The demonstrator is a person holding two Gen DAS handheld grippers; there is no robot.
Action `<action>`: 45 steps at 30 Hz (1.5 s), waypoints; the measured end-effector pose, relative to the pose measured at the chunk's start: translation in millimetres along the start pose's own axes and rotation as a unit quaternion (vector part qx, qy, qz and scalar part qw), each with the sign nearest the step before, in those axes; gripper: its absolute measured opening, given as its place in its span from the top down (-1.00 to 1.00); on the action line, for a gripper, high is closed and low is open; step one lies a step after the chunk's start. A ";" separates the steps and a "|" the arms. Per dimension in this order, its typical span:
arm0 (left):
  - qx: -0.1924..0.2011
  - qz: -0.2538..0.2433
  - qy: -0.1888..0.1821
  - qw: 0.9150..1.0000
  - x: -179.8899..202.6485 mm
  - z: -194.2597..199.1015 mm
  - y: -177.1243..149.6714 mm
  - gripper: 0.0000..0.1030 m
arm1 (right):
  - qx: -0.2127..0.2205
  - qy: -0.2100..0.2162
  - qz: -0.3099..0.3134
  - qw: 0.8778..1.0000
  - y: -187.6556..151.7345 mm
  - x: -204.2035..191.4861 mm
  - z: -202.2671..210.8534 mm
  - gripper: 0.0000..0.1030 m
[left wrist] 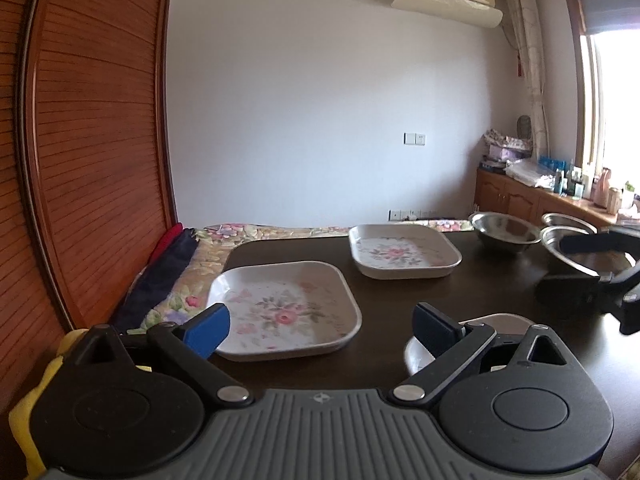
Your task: Organize plates and bowls
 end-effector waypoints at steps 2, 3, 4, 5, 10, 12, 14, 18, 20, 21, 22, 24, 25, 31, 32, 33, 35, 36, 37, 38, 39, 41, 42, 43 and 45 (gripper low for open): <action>-0.006 -0.002 -0.003 1.000 -7.3 -7.7 -1.2 -1.00 | -0.002 0.005 0.009 1.000 6.6 -4.8 -7.9 -1.00; -0.010 -0.002 -0.004 1.000 -10.2 -10.5 -2.3 -1.00 | -0.003 0.007 0.010 1.000 8.6 -6.7 -10.8 -1.00; -0.012 -0.005 -0.006 1.000 -13.7 -14.5 -3.6 -1.00 | -0.005 0.011 0.012 1.000 10.7 -9.2 -14.7 -1.00; -0.013 -0.006 -0.006 1.000 -17.7 -16.9 -5.1 -1.00 | -0.010 0.016 0.016 1.000 12.5 -12.6 -19.8 -1.00; -0.032 0.002 -0.018 0.999 -38.7 -34.5 -10.9 -0.94 | -0.029 0.029 0.024 0.999 17.0 -26.3 -43.1 -1.00; -0.041 -0.001 -0.020 0.999 -46.8 -41.7 -11.9 -0.87 | -0.045 0.038 0.022 0.998 17.9 -31.0 -54.7 -0.97; -0.046 -0.002 -0.019 0.999 -55.1 -48.2 -11.5 -0.81 | -0.063 0.048 0.017 0.997 19.6 -35.6 -65.9 -0.69; -0.053 -0.001 -0.018 0.998 -69.5 -62.3 -7.7 -0.78 | -0.089 0.068 0.012 0.994 25.1 -42.9 -82.5 -0.58; -0.058 -0.007 -0.010 0.998 -77.1 -71.9 -5.3 -0.76 | -0.100 0.074 0.016 0.992 29.6 -46.2 -91.7 -0.48; -0.060 -0.010 -0.008 0.998 -80.8 -76.9 -3.9 -0.74 | -0.105 0.078 0.016 0.991 31.4 -47.4 -96.4 -0.45; -0.064 -0.012 -0.008 0.998 -83.8 -81.1 -2.9 -0.70 | -0.113 0.081 0.016 0.990 33.8 -48.9 -102.7 -0.40; -0.070 -0.011 -0.009 0.997 -90.7 -89.1 -0.7 -0.64 | -0.124 0.085 0.015 0.989 36.1 -49.9 -111.0 -0.33; -0.073 -0.011 -0.009 0.997 -93.5 -92.7 0.2 -0.62 | -0.130 0.086 0.016 0.988 37.2 -50.4 -116.7 -0.28; -0.092 -0.008 -0.016 0.996 -107.2 -112.4 1.1 -0.50 | -0.157 0.090 0.010 0.984 39.7 -50.1 -146.2 0.02; -0.095 -0.006 -0.017 0.995 -109.0 -115.1 -0.2 -0.48 | -0.162 0.092 0.007 0.982 39.3 -50.1 -151.0 0.03; -0.100 -0.003 -0.020 0.995 -110.7 -117.7 -2.0 -0.45 | -0.166 0.092 0.006 0.982 39.0 -49.8 -155.3 0.05; -0.106 0.000 -0.025 0.994 -112.6 -121.5 -5.0 -0.42 | -0.177 0.095 0.002 0.980 36.7 -50.1 -162.9 0.08; -0.107 0.001 -0.027 0.994 -113.2 -123.1 -6.5 -0.42 | -0.182 0.096 0.001 0.979 35.0 -50.3 -165.6 0.10; -0.110 0.001 -0.029 0.994 -113.4 -124.6 -8.0 -0.42 | -0.185 0.096 0.002 0.978 34.1 -50.6 -167.7 0.14; -0.112 0.000 -0.031 0.993 -113.1 -125.8 -9.4 -0.42 | -0.190 0.098 0.001 0.977 32.8 -50.9 -170.2 0.19; -0.114 0.000 -0.032 0.993 -112.7 -127.2 -10.3 -0.39 | -0.194 0.099 -0.001 0.976 31.7 -50.6 -172.4 0.21; -0.117 0.001 -0.034 0.993 -112.2 -128.1 -11.8 -0.36 | -0.203 0.099 -0.006 0.974 28.9 -49.2 -177.8 0.26; -0.118 0.001 -0.036 0.992 -111.7 -128.6 -12.5 -0.31 | -0.206 0.101 -0.010 0.973 28.0 -48.6 -180.0 0.28; -0.120 0.001 -0.037 0.992 -111.6 -129.2 -13.2 -0.24 | -0.209 0.103 -0.013 0.972 27.5 -48.3 -182.0 0.30; -0.119 0.005 -0.041 0.992 -113.0 -129.7 -13.6 -0.23 | -0.215 0.106 -0.018 0.971 26.8 -48.6 -185.8 0.34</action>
Point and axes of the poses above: each gripper's, at about its wrist camera, not at the fingertips, and z roughly against the way its jaws point, x to its right, y to its top, the point moved 5 cm from there along -z, roughly the way its jaws point, and after that the axes turned 2 degrees about -z, right-handed, at the moved point
